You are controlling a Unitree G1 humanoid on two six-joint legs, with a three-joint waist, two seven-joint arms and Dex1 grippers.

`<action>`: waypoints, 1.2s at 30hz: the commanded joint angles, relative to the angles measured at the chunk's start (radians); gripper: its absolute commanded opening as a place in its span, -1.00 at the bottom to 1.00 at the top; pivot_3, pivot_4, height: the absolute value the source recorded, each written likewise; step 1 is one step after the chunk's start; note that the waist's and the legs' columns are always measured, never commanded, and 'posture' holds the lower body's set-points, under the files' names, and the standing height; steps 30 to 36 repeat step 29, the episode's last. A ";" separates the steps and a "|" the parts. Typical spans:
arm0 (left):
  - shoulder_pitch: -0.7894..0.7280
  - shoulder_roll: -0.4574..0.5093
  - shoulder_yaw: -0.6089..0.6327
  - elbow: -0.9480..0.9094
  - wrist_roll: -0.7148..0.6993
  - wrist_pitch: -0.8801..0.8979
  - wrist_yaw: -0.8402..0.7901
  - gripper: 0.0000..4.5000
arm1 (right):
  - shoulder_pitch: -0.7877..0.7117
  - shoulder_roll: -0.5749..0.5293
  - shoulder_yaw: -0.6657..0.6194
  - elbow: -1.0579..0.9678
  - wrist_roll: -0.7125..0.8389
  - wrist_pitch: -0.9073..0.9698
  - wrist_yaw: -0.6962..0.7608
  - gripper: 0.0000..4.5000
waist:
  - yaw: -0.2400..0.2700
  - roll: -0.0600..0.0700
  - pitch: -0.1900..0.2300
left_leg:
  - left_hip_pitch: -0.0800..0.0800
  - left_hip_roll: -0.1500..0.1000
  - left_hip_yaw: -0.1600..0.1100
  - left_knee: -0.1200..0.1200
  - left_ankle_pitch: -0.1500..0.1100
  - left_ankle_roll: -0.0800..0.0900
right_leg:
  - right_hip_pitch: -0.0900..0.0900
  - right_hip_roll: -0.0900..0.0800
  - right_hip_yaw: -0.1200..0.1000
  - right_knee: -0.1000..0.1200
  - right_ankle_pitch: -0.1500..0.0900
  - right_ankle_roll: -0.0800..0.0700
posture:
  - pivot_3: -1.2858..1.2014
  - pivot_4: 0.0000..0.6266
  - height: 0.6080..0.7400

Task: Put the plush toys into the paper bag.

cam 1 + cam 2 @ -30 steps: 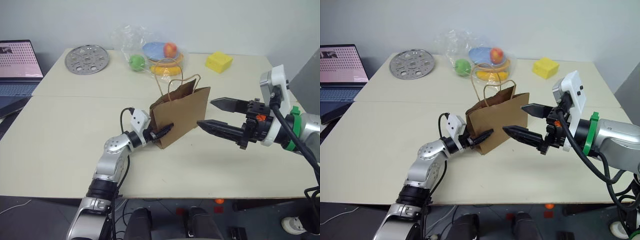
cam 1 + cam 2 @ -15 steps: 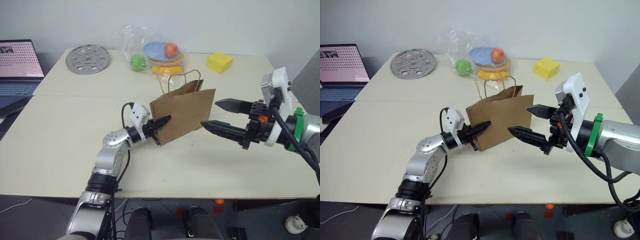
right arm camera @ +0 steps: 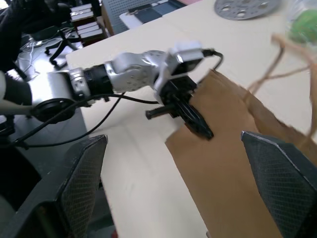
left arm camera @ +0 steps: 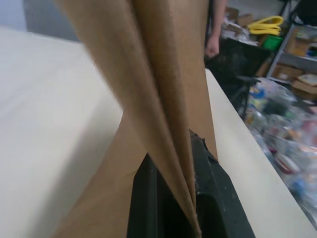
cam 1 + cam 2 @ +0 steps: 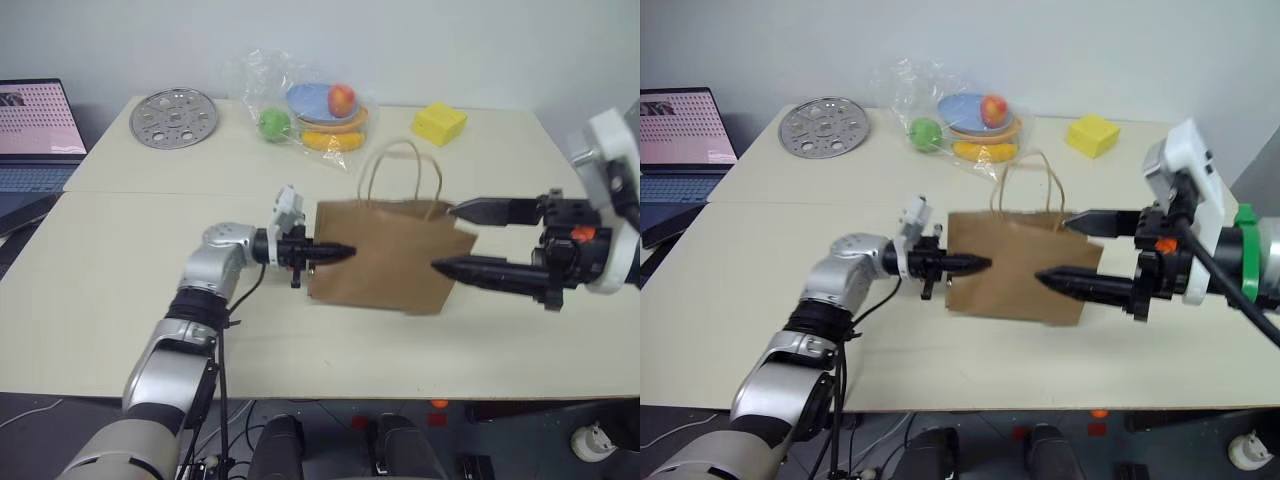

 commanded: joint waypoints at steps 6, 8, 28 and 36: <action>-0.147 -0.005 0.054 0.180 0.050 -0.109 -0.067 -0.31 | 0.007 -0.021 -0.023 0.006 0.021 -0.039 -0.017 1.00 | 0.002 0.000 0.000 | -0.009 -0.001 -0.002 0.002 0.000 0.000 | -0.005 -0.001 -0.001 -0.004 0.003 0.004 | 0.03 -0.52 1.00; -0.152 0.011 0.060 0.158 0.042 -0.086 -0.081 -0.04 | 0.010 -0.021 -0.026 0.010 0.021 -0.042 -0.018 1.00 | 0.002 0.000 0.000 | -0.011 -0.001 -0.003 0.002 0.000 0.000 | -0.006 -0.001 -0.002 -0.004 0.003 0.005 | 0.03 -0.52 1.00; -0.020 0.432 0.120 -0.449 0.041 0.117 0.096 0.97 | 0.494 0.046 -0.299 0.263 -0.653 -0.150 0.469 1.00 | 0.015 0.001 0.000 | -0.008 0.000 -0.003 0.006 0.000 0.000 | -0.003 0.001 -0.002 -0.002 0.005 0.006 | 0.03 -0.52 1.00; -0.015 0.431 0.117 -0.446 0.048 0.103 0.103 0.97 | 0.489 0.054 -0.290 0.268 -0.668 -0.159 0.481 1.00 | 0.015 0.001 0.000 | -0.007 0.000 -0.002 0.006 0.000 0.000 | -0.003 0.001 -0.001 -0.002 0.005 0.006 | 0.03 -0.52 1.00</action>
